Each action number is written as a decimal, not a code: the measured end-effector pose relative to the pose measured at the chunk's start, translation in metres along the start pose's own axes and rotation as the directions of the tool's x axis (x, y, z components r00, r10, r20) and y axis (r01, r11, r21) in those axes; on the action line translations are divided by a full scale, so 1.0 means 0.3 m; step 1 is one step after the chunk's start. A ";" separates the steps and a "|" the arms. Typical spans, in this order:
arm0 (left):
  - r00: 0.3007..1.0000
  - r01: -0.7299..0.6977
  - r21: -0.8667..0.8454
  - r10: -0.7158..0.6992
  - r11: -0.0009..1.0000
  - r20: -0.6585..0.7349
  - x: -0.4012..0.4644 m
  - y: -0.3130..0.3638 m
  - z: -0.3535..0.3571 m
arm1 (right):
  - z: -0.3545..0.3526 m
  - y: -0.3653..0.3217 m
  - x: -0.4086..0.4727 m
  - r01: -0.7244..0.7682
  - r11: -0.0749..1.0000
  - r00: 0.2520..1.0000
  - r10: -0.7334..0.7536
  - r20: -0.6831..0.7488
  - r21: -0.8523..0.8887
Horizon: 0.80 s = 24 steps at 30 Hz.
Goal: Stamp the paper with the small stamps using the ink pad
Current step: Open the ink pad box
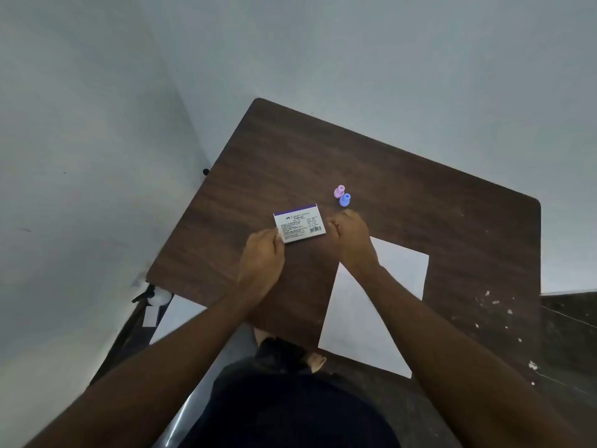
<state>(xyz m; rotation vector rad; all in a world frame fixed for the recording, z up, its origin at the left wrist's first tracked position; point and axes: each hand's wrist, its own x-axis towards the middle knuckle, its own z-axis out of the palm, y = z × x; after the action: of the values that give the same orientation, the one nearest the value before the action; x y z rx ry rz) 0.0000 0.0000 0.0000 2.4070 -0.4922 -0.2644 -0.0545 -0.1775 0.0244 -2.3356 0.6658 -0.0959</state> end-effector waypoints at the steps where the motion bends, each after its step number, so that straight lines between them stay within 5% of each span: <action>1: 1.000 0.006 -0.004 -0.006 1.000 -0.001 0.008 0.000 0.000 | 0.007 0.007 0.007 -0.009 1.000 1.000 0.009 0.012 0.001; 11: 0.998 0.055 -0.033 -0.055 0.998 0.017 0.069 -0.012 0.047 | 0.082 0.069 0.079 -0.101 0.978 0.989 0.119 0.091 -0.181; 18: 0.991 0.114 -0.050 -0.110 0.992 0.077 0.072 -0.049 0.096 | 0.118 0.075 0.100 -0.104 0.974 0.983 0.131 0.125 -0.202; 24: 0.975 0.196 -0.106 -0.183 0.975 0.125 0.063 -0.042 0.107 | 0.150 0.086 0.115 -0.265 0.956 0.956 0.277 0.096 -0.123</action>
<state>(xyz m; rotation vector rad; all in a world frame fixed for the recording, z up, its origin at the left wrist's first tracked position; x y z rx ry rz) 0.0107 -0.0170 -0.0339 2.3339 -0.2879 -0.5038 -0.0250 -0.1831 -0.0302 -2.3071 0.9480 0.2006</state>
